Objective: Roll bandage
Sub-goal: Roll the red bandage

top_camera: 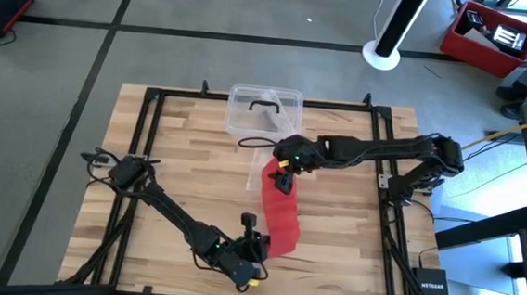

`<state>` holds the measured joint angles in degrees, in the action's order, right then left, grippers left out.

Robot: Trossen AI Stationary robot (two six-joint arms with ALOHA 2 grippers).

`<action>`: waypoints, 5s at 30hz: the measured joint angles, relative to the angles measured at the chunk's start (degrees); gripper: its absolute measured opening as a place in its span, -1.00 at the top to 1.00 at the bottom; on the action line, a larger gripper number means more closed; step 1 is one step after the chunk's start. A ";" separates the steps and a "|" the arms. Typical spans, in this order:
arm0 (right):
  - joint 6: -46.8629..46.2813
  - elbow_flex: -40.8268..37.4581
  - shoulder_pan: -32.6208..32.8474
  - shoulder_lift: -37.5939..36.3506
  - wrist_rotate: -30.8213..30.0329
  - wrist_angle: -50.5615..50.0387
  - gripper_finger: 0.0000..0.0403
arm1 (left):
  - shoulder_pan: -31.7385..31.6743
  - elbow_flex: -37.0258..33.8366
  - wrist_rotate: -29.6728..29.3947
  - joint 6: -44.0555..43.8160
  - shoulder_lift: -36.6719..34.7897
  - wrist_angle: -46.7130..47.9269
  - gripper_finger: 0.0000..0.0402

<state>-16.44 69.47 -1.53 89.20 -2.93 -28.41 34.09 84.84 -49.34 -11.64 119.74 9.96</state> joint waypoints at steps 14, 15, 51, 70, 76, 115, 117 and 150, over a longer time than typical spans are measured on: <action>-2.64 10.60 -0.03 0.01 13.79 -12.31 -0.65 | 0.00 0.00 -0.12 -1.64 -0.04 0.08 0.97; -2.66 11.17 -0.03 0.00 15.91 -14.84 -0.65 | 0.00 0.00 -0.13 -1.57 -0.07 0.06 0.97; -4.36 11.46 4.72 -4.11 19.91 -17.27 -0.65 | -1.22 0.02 -0.46 -0.35 -0.13 -0.57 0.94; -4.20 11.53 13.33 -6.14 12.81 -29.13 -0.65 | -1.88 0.02 -0.55 0.00 -0.13 -0.80 0.94; -4.58 11.46 14.61 -6.95 9.62 -34.30 -0.65 | -1.84 0.02 -0.56 1.14 -0.13 -0.83 0.94; -7.62 11.48 15.38 -8.93 8.51 -42.50 -0.65 | -3.06 0.04 2.25 -2.84 -0.15 -2.84 0.94; -8.01 11.46 15.40 -8.62 2.87 -43.68 -0.65 | -3.06 0.04 2.25 -2.73 -0.15 -2.80 0.94; -36.62 -19.56 57.86 -9.99 -49.89 -3.25 -0.65 | -3.35 0.02 0.56 15.15 -14.36 0.20 0.94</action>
<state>-53.06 49.91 56.33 79.20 -52.81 -31.66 30.74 84.86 -48.79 3.51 105.39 10.16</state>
